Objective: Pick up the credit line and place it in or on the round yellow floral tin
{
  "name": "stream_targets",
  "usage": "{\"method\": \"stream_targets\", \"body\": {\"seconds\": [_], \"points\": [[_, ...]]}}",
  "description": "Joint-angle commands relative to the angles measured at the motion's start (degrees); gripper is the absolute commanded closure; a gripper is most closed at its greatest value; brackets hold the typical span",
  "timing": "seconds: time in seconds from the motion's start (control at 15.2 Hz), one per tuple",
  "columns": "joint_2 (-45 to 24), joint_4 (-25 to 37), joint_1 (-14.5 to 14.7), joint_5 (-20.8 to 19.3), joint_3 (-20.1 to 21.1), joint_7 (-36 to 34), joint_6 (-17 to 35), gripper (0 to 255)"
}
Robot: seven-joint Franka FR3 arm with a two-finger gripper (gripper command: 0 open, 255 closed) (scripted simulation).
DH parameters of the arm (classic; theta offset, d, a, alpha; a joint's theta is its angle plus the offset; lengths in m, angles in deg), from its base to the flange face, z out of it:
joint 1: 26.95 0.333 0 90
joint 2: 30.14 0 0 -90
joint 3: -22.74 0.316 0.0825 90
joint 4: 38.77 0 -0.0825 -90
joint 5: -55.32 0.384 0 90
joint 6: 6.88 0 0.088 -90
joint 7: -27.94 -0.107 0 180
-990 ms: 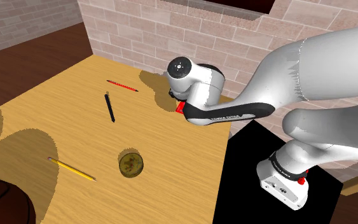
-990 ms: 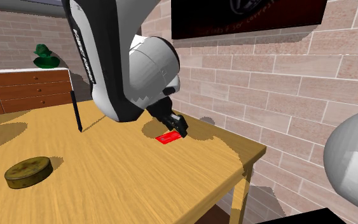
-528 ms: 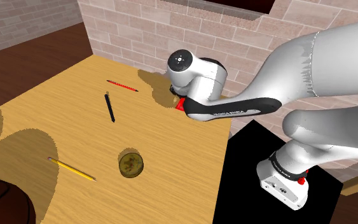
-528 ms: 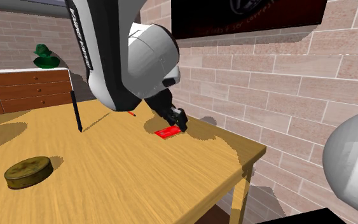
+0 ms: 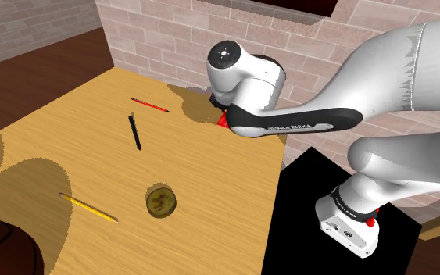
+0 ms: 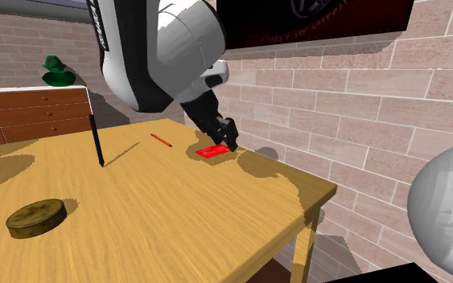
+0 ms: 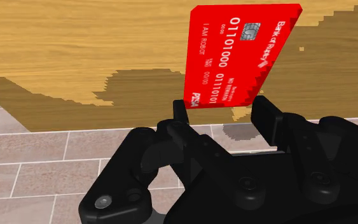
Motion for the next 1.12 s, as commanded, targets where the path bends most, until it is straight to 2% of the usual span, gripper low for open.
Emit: {"method": "stream_targets", "body": {"seconds": [0.0, 0.53, 0.79, 1.06], "points": [[0.2, 0.7, 1.2, 0.1, -1.6, 0.7, -1.3, 255], [1.1, 3.8, 5.2, 0.5, -7.4, 3.6, -6.6, 255], [1.8, 7.7, 5.7, 2.0, -2.9, -0.2, -11.1, 255], [2.5, 12.7, 4.4, 3.5, 2.5, -3.8, -15.6, 255]]}}
